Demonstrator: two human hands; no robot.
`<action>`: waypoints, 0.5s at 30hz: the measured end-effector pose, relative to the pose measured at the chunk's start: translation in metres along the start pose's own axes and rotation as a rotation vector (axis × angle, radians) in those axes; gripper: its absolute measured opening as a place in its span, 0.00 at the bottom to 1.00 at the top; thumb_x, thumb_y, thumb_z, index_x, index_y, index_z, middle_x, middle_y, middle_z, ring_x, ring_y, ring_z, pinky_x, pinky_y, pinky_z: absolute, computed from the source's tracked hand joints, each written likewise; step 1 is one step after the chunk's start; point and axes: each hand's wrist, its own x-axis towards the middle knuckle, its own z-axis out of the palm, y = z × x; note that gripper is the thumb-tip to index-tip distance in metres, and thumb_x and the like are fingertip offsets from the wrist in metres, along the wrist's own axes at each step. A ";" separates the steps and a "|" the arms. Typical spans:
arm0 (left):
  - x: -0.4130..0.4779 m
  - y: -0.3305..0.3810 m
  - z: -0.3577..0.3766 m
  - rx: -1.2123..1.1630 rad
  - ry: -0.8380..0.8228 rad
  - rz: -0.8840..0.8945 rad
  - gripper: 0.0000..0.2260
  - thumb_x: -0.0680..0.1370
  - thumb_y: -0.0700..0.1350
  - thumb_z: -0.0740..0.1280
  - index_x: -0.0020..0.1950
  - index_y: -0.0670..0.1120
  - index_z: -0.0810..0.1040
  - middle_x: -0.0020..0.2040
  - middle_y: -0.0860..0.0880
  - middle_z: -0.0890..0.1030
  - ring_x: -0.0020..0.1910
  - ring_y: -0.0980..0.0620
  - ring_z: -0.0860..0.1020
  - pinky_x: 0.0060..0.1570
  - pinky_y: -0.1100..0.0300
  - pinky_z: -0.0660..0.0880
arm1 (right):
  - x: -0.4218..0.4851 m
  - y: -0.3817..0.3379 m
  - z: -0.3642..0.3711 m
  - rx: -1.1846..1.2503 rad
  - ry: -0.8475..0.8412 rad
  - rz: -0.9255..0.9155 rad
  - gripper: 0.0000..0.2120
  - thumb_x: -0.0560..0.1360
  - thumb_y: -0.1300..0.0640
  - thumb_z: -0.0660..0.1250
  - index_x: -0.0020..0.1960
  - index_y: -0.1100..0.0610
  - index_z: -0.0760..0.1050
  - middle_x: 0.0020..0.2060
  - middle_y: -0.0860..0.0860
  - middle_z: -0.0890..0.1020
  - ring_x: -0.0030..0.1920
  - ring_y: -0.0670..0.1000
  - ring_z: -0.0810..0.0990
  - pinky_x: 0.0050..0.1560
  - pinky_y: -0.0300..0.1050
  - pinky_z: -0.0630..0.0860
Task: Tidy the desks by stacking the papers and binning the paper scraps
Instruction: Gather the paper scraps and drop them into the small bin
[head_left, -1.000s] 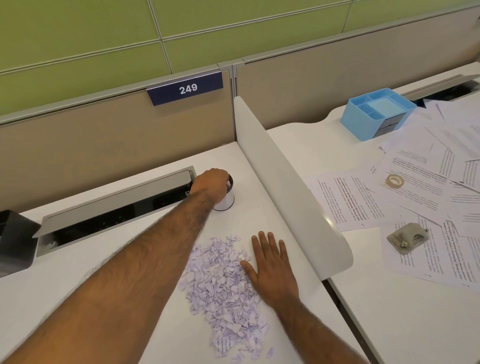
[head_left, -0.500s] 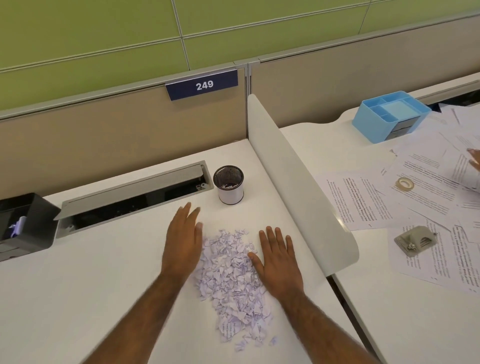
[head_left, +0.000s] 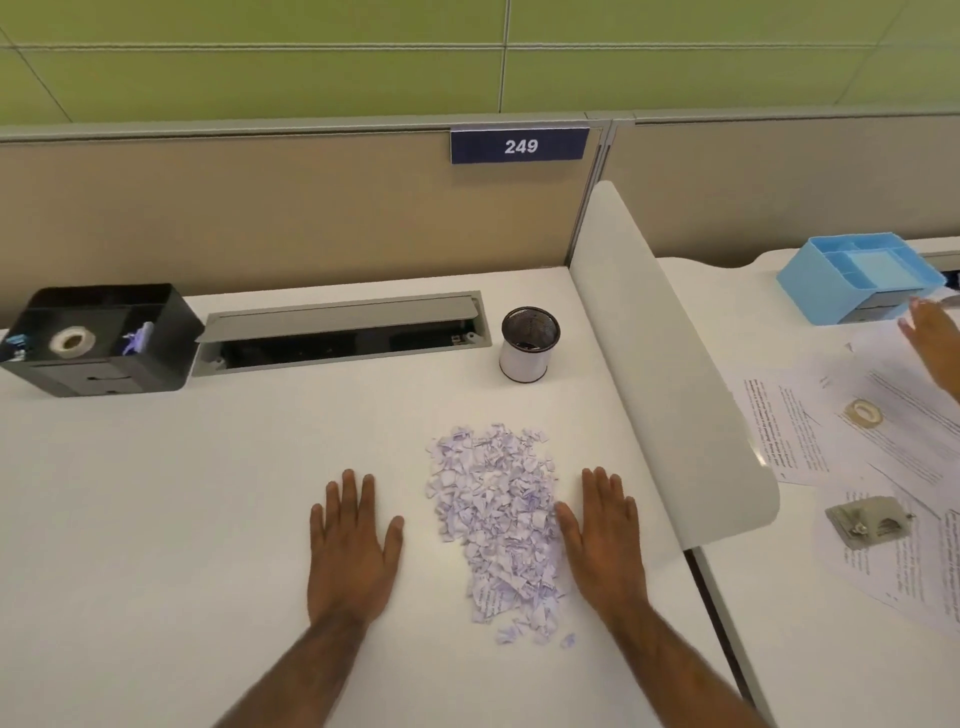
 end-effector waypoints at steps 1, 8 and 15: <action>0.000 0.000 -0.001 0.002 0.007 0.005 0.33 0.82 0.62 0.44 0.84 0.47 0.49 0.84 0.46 0.48 0.83 0.46 0.46 0.81 0.45 0.47 | -0.008 -0.006 0.005 -0.030 -0.031 -0.020 0.41 0.78 0.30 0.33 0.83 0.53 0.47 0.82 0.51 0.48 0.82 0.52 0.43 0.80 0.51 0.40; 0.001 -0.003 0.001 0.035 -0.024 0.126 0.32 0.82 0.60 0.44 0.84 0.47 0.47 0.84 0.46 0.44 0.83 0.47 0.43 0.80 0.47 0.43 | -0.008 -0.046 -0.020 0.020 -0.096 -0.225 0.31 0.83 0.39 0.53 0.82 0.48 0.52 0.81 0.50 0.55 0.80 0.51 0.57 0.72 0.49 0.68; 0.006 -0.003 -0.006 0.030 -0.068 0.355 0.30 0.83 0.59 0.46 0.84 0.51 0.48 0.84 0.52 0.45 0.83 0.53 0.43 0.80 0.51 0.43 | 0.023 -0.069 -0.039 -0.379 -0.315 -0.444 0.37 0.79 0.60 0.66 0.82 0.49 0.51 0.82 0.57 0.50 0.78 0.61 0.59 0.60 0.58 0.79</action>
